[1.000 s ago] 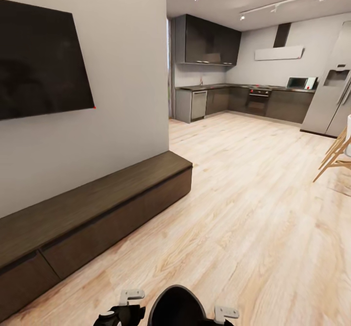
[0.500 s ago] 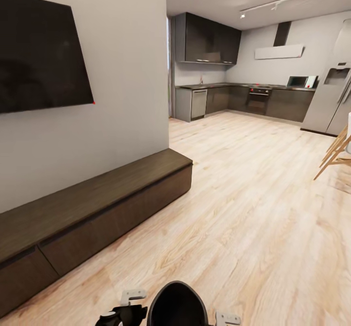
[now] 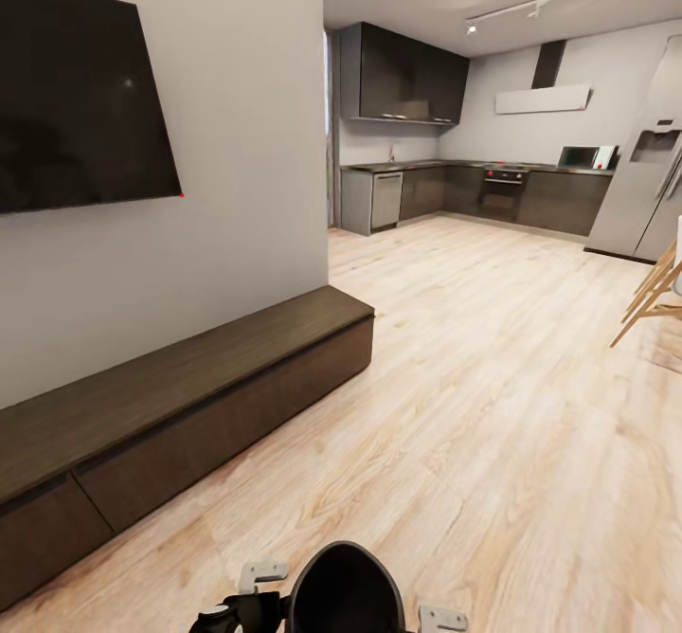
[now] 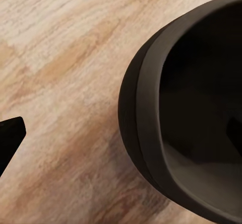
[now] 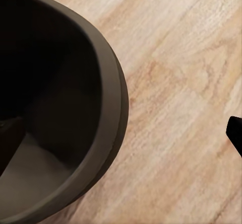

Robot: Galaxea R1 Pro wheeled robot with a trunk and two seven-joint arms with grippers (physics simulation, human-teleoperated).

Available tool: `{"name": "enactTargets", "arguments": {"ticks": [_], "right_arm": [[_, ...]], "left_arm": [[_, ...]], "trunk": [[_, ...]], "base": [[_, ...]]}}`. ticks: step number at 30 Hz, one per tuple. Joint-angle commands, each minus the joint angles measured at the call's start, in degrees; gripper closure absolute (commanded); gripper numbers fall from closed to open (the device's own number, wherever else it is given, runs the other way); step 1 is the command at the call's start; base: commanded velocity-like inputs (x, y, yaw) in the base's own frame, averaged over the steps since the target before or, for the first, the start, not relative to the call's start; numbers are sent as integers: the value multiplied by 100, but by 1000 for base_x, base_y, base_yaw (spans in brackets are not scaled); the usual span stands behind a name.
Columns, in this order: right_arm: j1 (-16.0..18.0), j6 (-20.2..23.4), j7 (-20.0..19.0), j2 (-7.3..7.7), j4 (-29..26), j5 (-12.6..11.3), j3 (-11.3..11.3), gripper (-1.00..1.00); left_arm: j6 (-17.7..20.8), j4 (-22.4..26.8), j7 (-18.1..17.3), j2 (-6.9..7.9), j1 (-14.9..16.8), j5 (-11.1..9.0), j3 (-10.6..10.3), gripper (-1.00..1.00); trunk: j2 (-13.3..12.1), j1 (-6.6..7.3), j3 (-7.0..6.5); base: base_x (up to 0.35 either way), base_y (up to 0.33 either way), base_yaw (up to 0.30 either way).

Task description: Place each of the two pumpkins and all three candles from the living room inside a cabinet in the living room (use any cabinet), then make sure every cabinet is closed, and position the cauldron so it is next to a table in the living room.

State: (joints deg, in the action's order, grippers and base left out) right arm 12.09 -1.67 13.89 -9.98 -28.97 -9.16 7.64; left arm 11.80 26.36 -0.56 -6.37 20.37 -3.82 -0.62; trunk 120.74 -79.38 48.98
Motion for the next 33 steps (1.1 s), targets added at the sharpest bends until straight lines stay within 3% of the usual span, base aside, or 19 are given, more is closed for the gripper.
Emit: {"name": "enactTargets", "arguments": {"ticks": [1,8,12,14,19,33], "right_arm": [[4,-17,44,5,2,-60,45,-100],[4,-17,44,5,5,-55,50,-100],[4,-17,44,2,5,-52,53,-100],[4,-17,44,4,6,-51,53,-100],[4,-17,44,0,6,-51,54,-100],[4,-19,44,1,6,-51,54,-100]], "left_arm": [[34,10,-5,-1,1,-39,-7,-100],[33,11,-6,-31,0,-40,-8,-100],[33,11,-10,-43,1,-40,-55,-100],[38,10,-120,-72,1,-40,-223,-100],[41,9,-359,-70,-3,-47,-379,-100],[19,9,-401,-65,-7,-41,-397,-100]], "trunk": [[44,-22,24],[324,-175,149],[324,-175,149],[324,-175,149],[324,-175,149],[886,-483,401]], "base": [[0,0,0],[0,0,0],[0,0,0],[0,0,0],[0,0,0],[0,0,0]]}}
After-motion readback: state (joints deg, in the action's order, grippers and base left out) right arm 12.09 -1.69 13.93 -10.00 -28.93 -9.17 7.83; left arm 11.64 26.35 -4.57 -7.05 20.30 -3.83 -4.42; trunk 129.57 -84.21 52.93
